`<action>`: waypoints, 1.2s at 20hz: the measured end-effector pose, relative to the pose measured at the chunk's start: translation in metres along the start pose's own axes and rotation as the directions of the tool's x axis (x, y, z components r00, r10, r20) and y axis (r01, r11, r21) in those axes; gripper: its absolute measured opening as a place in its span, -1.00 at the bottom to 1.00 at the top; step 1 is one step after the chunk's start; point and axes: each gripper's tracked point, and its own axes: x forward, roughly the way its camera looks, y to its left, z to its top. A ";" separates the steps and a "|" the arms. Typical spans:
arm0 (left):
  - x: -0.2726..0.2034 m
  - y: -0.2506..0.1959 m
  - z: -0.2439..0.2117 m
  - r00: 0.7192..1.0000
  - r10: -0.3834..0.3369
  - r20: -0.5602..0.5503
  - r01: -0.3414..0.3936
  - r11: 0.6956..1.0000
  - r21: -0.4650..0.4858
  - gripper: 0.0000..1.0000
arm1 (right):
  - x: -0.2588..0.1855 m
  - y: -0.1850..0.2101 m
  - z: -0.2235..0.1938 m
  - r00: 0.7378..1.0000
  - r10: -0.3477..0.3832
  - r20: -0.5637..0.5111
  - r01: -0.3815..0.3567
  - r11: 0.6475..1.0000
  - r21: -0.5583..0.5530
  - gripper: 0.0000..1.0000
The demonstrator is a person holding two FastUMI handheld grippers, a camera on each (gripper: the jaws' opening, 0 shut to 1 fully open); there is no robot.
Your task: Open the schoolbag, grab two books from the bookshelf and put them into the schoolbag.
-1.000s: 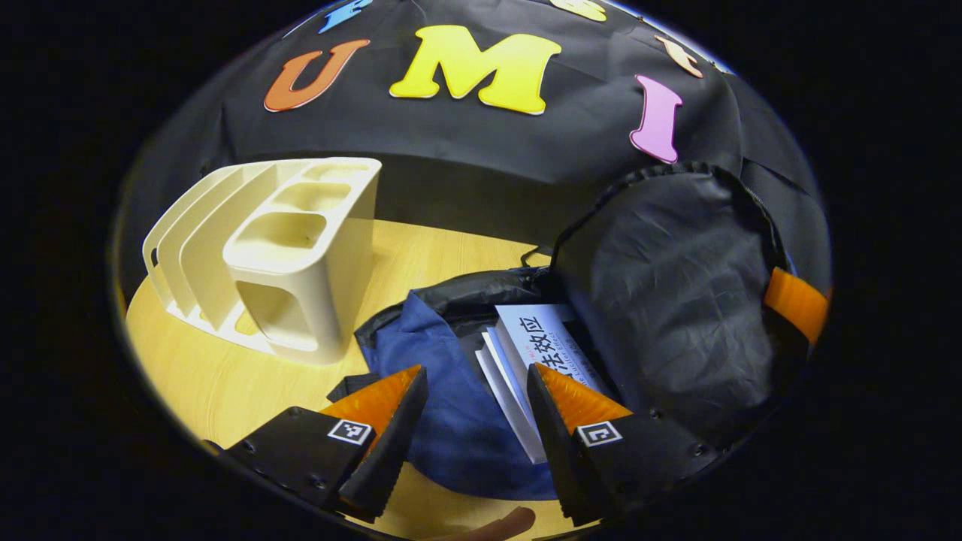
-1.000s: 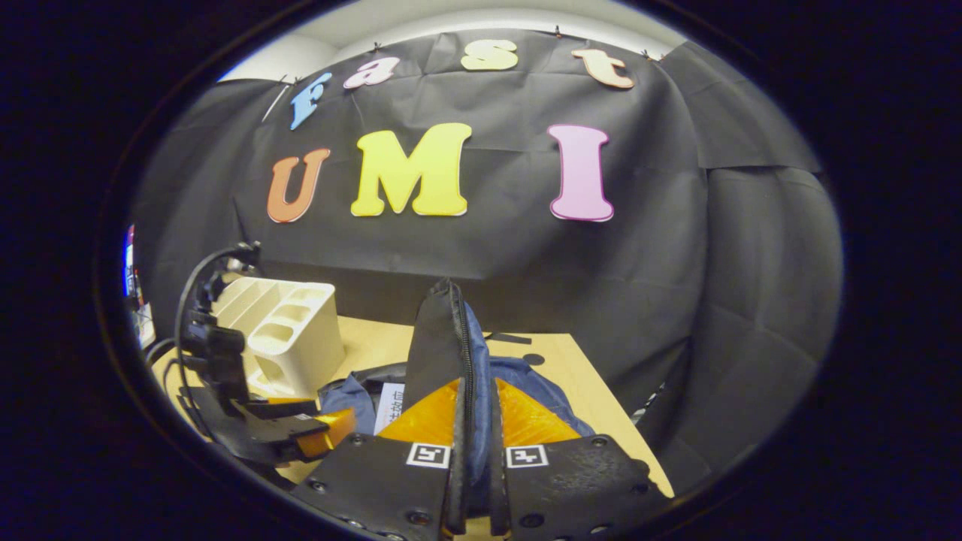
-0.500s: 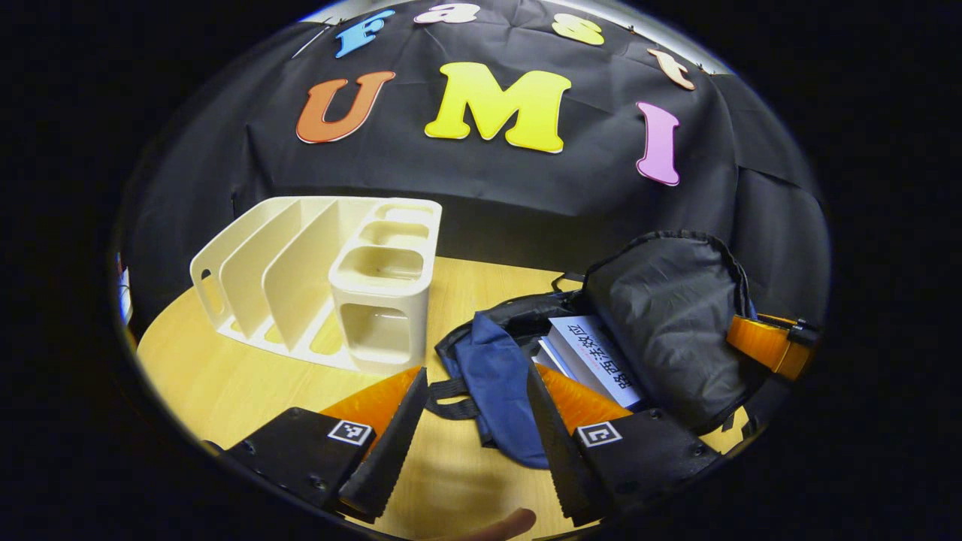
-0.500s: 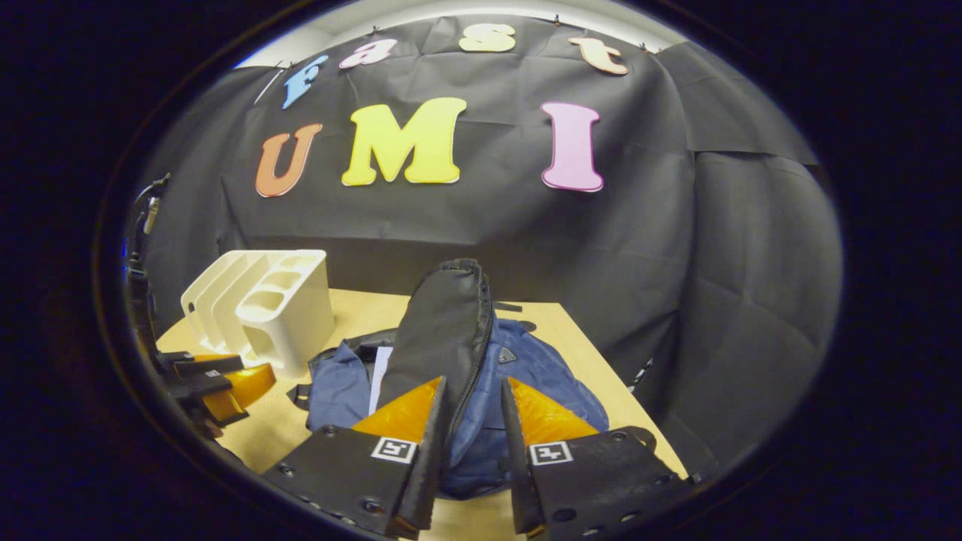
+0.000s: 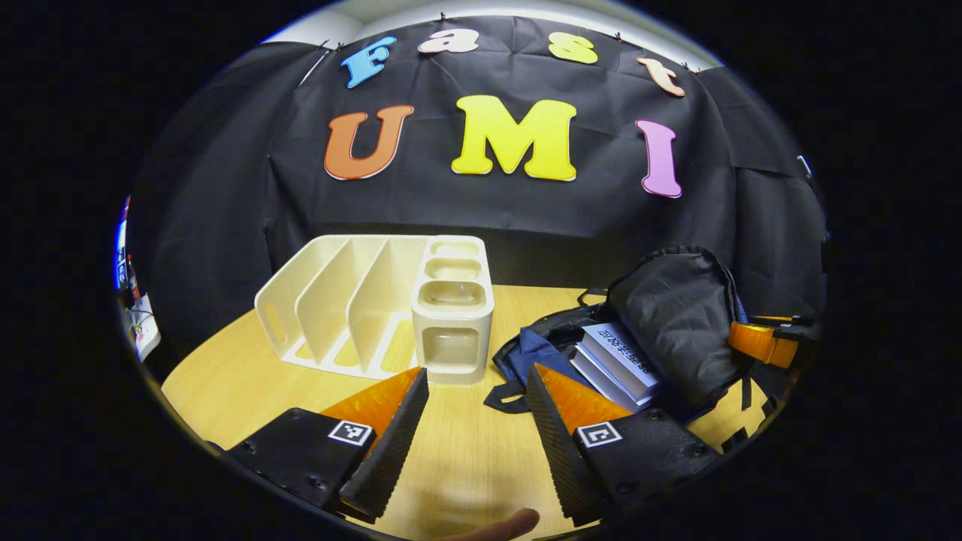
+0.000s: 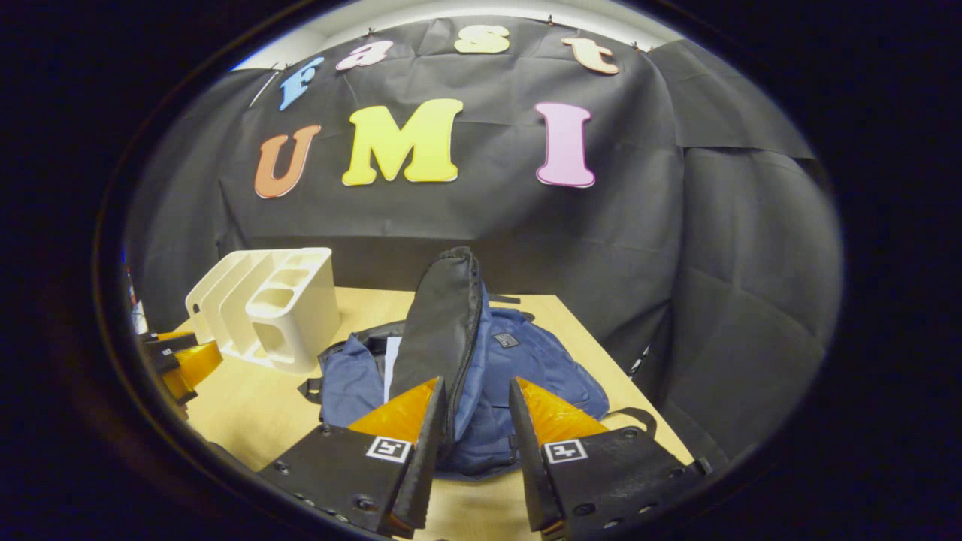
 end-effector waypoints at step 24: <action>-0.127 0.092 0.040 0.984 0.070 0.165 -0.074 0.997 0.018 0.82 | -0.141 0.043 0.032 0.958 -0.038 0.286 0.064 0.994 -0.084 0.87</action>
